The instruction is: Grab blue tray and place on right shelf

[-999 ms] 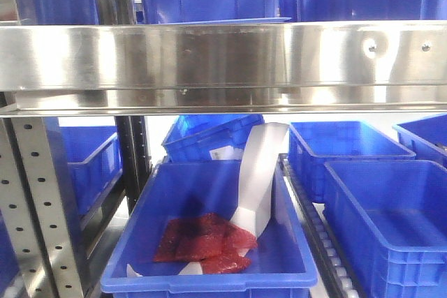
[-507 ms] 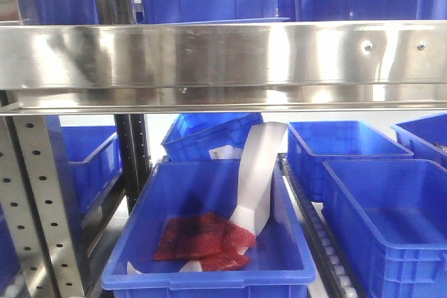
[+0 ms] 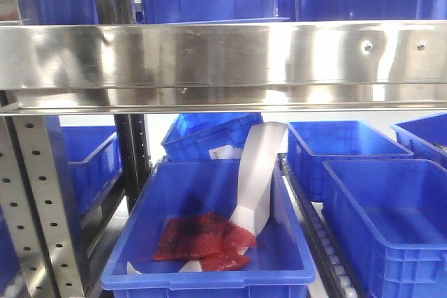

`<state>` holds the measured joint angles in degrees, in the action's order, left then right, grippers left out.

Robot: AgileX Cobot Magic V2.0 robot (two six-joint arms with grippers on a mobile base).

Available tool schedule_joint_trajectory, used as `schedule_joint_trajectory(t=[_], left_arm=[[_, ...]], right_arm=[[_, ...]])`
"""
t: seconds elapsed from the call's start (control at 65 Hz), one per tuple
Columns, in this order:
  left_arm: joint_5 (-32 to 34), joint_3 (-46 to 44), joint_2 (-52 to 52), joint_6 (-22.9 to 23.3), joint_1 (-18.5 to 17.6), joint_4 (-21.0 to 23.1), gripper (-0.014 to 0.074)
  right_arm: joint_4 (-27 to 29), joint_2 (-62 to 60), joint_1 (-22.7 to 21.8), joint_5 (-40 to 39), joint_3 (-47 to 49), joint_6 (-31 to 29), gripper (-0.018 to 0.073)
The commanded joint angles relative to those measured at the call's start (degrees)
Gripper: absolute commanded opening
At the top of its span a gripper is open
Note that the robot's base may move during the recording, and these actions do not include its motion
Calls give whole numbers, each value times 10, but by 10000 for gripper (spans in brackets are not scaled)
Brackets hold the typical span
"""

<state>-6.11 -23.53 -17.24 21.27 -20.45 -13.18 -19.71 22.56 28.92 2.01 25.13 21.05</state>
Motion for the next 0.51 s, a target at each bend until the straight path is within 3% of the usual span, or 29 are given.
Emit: schedule_joint_trajectory(t=[0.0, 0.246, 0.323, 0.384, 0.492], left_arm=[[52, -18, -4, 4, -4, -3, -48], [52, -18, -4, 4, -4, -3, -48], [52, -18, -4, 4, -4, -3, -48], [52, -18, -4, 4, -4, -3, -48], [52, -18, -4, 4, -4, -3, -48]], right_arm=[[-11, 1, -2, -50, 17, -8, 54], [-7, 0, -7, -54, 1, -8, 54], [7, -18, -41, -46, -21, -15, 54], [62, -48, -87, -51, -50, -56, 54], [168, -100, -175, -66, -110, -187, 54]])
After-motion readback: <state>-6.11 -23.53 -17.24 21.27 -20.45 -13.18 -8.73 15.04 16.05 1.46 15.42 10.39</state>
